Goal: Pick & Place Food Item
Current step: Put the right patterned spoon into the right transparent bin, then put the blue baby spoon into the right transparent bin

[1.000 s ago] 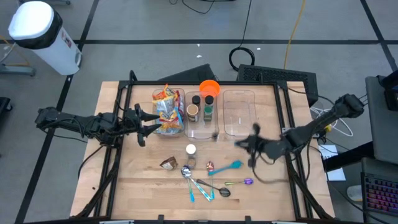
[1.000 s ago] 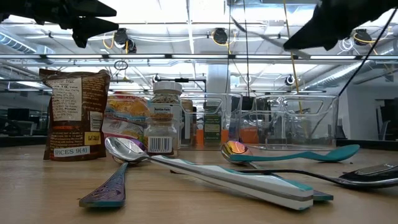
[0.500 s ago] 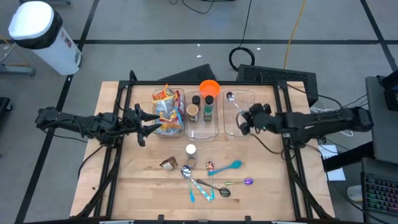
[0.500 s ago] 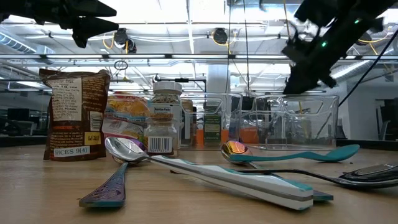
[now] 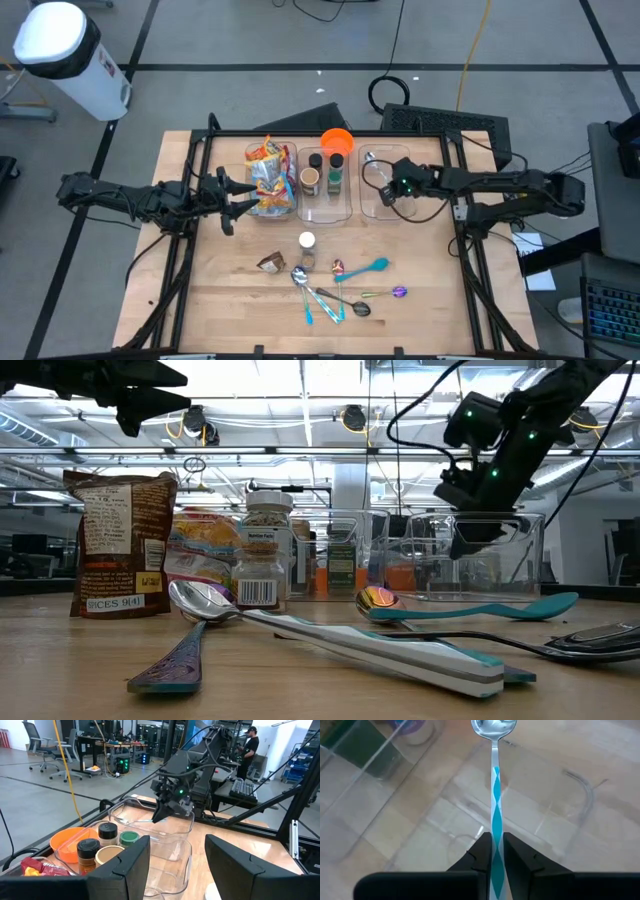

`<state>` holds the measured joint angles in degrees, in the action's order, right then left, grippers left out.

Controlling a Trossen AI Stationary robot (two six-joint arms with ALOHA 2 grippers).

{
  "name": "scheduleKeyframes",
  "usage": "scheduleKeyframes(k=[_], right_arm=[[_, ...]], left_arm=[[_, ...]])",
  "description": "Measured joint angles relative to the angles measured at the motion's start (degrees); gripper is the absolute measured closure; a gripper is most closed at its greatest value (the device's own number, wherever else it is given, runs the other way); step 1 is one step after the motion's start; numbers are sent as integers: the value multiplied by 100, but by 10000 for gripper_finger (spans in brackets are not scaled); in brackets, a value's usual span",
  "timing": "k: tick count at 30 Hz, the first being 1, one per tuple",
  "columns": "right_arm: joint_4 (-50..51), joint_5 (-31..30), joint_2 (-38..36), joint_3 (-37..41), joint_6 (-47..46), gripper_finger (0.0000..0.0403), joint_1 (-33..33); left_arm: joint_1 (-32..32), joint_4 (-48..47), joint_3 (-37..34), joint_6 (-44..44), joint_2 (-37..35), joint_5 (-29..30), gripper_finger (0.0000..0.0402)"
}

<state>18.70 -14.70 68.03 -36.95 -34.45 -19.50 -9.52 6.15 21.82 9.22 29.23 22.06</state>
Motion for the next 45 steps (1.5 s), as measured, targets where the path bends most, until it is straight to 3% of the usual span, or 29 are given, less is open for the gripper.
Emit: scheduleKeyframes(k=[7, 19, 24, 28, 32, 35, 45], right_arm=[[-154, 1, 340, -2, 181, 368, -3], [-335, -11, 345, -2, 594, 264, -3], [-644, 46, -219, -2, 1084, 236, 4], [-910, 895, -918, -2, 1457, 228, 109], [-1247, 1970, -1389, -4, 1722, 229, 713], [-1557, 2434, -1479, -4, 1850, 233, 1484], [-2875, 2522, -728, -2, 2537, 236, 4381]], left_arm=[[0, 0, 0, 0, 0, 0, 204], [0, 0, 0, 0, 0, 0, 203], [0, 0, 0, 1, -1, 0, 204], [0, 2, 0, -1, 0, 0, 204], [0, 4, 0, -1, 0, 0, 204], [0, 4, 0, 1, 0, 0, 204], [0, 4, 0, 1, 0, -2, 204]])
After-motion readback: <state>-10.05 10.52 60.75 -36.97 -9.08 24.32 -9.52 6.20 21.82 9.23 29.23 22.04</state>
